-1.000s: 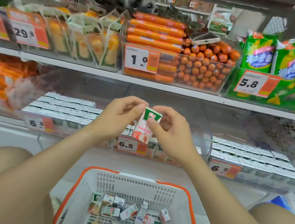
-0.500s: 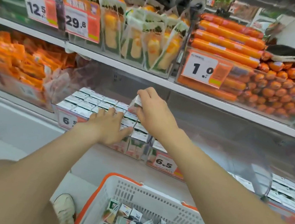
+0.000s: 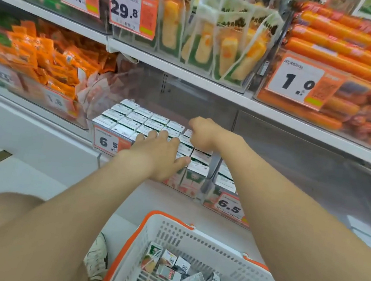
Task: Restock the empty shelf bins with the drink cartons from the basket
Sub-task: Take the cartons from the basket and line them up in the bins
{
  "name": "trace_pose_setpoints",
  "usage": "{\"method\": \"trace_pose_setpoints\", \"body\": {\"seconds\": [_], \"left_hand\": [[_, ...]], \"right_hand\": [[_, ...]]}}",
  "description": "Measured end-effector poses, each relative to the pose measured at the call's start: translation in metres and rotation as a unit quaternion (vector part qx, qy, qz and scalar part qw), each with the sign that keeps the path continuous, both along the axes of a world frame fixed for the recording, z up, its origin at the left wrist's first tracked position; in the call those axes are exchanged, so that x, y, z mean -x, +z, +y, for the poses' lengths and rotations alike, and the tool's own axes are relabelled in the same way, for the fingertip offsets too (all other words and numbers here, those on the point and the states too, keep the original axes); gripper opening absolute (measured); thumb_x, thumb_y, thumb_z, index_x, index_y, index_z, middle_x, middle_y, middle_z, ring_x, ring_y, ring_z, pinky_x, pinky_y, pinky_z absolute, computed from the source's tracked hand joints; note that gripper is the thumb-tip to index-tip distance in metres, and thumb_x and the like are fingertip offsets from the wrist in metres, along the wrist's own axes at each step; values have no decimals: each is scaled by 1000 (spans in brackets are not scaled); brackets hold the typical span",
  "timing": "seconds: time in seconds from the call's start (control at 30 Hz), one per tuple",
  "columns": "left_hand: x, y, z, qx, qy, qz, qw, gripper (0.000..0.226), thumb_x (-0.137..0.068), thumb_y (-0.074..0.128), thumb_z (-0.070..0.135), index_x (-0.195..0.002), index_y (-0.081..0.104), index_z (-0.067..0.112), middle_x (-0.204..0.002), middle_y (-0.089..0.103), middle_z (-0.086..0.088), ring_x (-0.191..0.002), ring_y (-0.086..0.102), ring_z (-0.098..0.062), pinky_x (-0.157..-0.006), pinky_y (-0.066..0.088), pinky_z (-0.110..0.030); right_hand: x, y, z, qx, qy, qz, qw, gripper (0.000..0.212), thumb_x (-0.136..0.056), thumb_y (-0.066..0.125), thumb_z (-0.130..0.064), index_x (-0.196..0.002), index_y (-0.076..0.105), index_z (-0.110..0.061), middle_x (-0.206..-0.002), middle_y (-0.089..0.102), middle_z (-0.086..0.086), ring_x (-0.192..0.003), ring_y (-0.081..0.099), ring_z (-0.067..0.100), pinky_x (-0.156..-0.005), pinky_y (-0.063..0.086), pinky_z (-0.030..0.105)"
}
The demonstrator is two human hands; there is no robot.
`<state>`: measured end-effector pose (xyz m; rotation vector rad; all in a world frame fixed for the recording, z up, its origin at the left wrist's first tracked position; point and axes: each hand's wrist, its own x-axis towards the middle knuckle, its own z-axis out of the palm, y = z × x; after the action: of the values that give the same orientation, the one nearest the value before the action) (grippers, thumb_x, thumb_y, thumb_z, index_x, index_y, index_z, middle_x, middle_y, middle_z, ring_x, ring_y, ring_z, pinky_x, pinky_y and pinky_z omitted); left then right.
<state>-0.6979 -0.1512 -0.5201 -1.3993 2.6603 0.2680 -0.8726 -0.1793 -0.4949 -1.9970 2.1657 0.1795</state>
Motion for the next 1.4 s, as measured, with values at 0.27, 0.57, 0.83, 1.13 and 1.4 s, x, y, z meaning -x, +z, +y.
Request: {"method": "trace_pose_setpoints", "body": {"seconds": [0.27,0.57,0.83,1.13,1.4], "left_hand": [[-10,14,46,134,3,130,982,34,-96,60,36,-125,58,19,-122,55,-8,-118,51,-34,-92,43,-45],[5,-56,120,-55,-117,-25,991,20,-92,69,27,-112,64,26,-111,64,-2,-103,63,-28,-81,54,-39],[37,-169,122,-181,-169,-120,961,26,-102,61,26,-127,65,20,-130,62,-3,-115,62,-29,-95,54,-43],[45,-283,127,-153,-91,-98,979,26,-99,56,11,-124,63,17,-124,63,-7,-113,65,-31,-96,51,-45],[46,-349,121,-146,-33,-16,989,78,-88,66,-7,-157,40,19,-156,41,-4,-127,58,-32,-94,57,-47]], "right_hand": [[-31,-15,101,287,74,-87,951,35,-85,52,-8,-116,68,-8,-110,71,12,-104,64,33,-88,53,42],[-13,-108,248,172,69,-106,977,32,-82,34,-31,-79,65,-21,-70,67,-2,-61,58,26,-55,51,38],[23,-205,275,-64,5,-74,995,20,-93,48,-12,-97,67,-16,-90,69,9,-83,63,31,-71,57,41],[51,-293,279,-125,-82,-112,982,18,-100,51,-14,-108,65,-22,-104,71,15,-83,67,34,-73,61,47],[53,-344,276,-121,-29,-39,991,45,-94,59,2,-138,53,-6,-136,56,15,-119,59,33,-79,43,36]]}}
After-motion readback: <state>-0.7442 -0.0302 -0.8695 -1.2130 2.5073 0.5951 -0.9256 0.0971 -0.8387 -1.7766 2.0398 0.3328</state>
